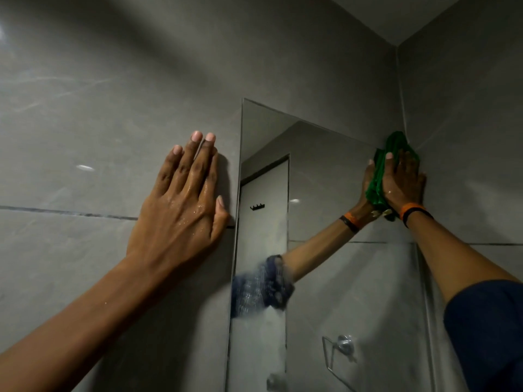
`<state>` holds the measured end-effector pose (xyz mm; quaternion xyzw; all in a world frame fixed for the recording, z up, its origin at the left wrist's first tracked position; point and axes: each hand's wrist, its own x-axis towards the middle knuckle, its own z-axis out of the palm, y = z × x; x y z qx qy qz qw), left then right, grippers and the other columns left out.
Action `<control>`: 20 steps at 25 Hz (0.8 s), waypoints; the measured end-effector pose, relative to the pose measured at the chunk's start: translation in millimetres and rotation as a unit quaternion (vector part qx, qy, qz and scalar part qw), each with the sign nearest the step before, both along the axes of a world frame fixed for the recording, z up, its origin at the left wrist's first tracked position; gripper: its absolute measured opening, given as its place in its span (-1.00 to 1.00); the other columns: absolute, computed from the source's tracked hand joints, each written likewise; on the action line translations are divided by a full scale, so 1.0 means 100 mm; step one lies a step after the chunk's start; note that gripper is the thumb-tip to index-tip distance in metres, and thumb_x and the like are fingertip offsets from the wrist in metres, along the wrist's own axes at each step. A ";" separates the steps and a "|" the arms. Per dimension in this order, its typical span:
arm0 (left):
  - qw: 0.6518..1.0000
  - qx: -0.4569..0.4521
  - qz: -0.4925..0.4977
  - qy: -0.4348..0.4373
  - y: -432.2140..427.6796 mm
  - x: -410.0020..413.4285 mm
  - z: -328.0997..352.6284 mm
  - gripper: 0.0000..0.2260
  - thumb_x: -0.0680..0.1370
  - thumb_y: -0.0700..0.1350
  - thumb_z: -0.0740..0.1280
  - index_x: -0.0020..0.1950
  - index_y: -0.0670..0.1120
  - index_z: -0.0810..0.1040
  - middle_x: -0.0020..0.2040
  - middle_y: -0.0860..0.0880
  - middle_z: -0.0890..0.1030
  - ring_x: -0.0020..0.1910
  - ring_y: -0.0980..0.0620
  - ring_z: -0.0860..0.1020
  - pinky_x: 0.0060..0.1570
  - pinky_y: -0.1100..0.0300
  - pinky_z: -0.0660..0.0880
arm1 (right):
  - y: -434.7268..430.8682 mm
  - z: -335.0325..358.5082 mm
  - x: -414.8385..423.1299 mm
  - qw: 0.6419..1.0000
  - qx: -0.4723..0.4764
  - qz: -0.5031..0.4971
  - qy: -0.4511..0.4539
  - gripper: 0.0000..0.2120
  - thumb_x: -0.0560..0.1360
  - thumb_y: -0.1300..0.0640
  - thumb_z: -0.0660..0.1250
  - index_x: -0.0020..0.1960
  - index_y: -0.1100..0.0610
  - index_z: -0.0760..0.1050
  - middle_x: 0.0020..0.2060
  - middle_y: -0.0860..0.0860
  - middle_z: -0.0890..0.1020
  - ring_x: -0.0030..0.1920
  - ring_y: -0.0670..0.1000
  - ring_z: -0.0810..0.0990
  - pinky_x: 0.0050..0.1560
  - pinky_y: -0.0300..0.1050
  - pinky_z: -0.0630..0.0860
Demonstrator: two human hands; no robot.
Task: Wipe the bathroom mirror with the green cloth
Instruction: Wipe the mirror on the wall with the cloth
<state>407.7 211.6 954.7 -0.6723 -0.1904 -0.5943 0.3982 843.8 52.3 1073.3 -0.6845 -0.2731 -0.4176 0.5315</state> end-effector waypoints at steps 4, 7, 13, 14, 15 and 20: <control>1.000 -0.004 -0.001 0.009 -0.02 -0.01 -0.01 -0.38 0.64 0.03 -0.09 0.61 -0.32 0.04 0.65 -0.31 0.00 0.66 -0.21 -0.05 0.63 -0.16 -0.02 | 0.02 -0.32 -0.07 1.000 0.010 0.013 0.004 -0.32 0.68 -0.25 -0.17 0.66 0.13 -0.02 0.66 0.16 0.07 0.66 0.17 0.04 0.64 0.26 -0.05; 1.000 -0.008 -0.005 0.018 -0.03 -0.02 -0.10 -0.38 0.65 0.04 -0.10 0.61 -0.31 0.02 0.65 -0.31 -0.01 0.66 -0.21 -0.05 0.64 -0.15 -0.03 | 0.02 -0.73 -0.13 0.999 0.021 0.025 0.016 -0.35 0.70 -0.23 -0.14 0.65 0.14 -0.01 0.66 0.16 0.08 0.65 0.16 0.07 0.65 0.24 -0.02; 0.999 -0.015 -0.021 0.046 -0.04 -0.01 -0.46 -0.37 0.64 0.03 -0.06 0.62 -0.30 0.00 0.65 -0.30 -0.01 0.66 -0.19 -0.05 0.64 -0.12 -0.04 | -0.02 -1.74 -0.37 0.997 0.031 0.049 0.058 -0.40 0.73 -0.13 -0.07 0.66 0.14 -0.06 0.67 0.13 0.04 0.66 0.13 0.03 0.66 0.21 -0.05; 0.998 -0.014 -0.024 0.052 -0.04 -0.01 -0.50 -0.37 0.64 0.03 -0.06 0.62 -0.30 0.00 0.65 -0.30 -0.01 0.66 -0.19 -0.04 0.63 -0.12 -0.04 | -0.03 -1.90 -0.41 0.996 0.032 0.045 0.068 -0.41 0.73 -0.11 -0.05 0.66 0.15 -0.05 0.67 0.13 0.04 0.66 0.13 0.03 0.67 0.20 -0.05; 0.998 -0.014 -0.026 0.056 -0.04 -0.02 -0.54 -0.37 0.64 0.03 -0.06 0.62 -0.31 0.01 0.65 -0.30 0.00 0.66 -0.19 -0.04 0.63 -0.12 -0.04 | -0.03 -2.05 -0.44 0.996 0.032 0.042 0.076 -0.41 0.73 -0.09 -0.04 0.66 0.16 -0.05 0.67 0.13 0.05 0.66 0.13 0.03 0.67 0.19 -0.05; 0.996 -0.016 -0.029 0.079 -0.05 -0.05 -0.77 -0.38 0.64 0.02 -0.04 0.61 -0.31 0.03 0.65 -0.31 0.03 0.65 -0.21 0.00 0.62 -0.15 0.02 | 0.01 -2.67 -0.47 0.993 0.032 0.024 0.110 -0.41 0.73 -0.08 -0.02 0.65 0.16 -0.03 0.66 0.12 0.06 0.66 0.12 0.03 0.67 0.19 -0.05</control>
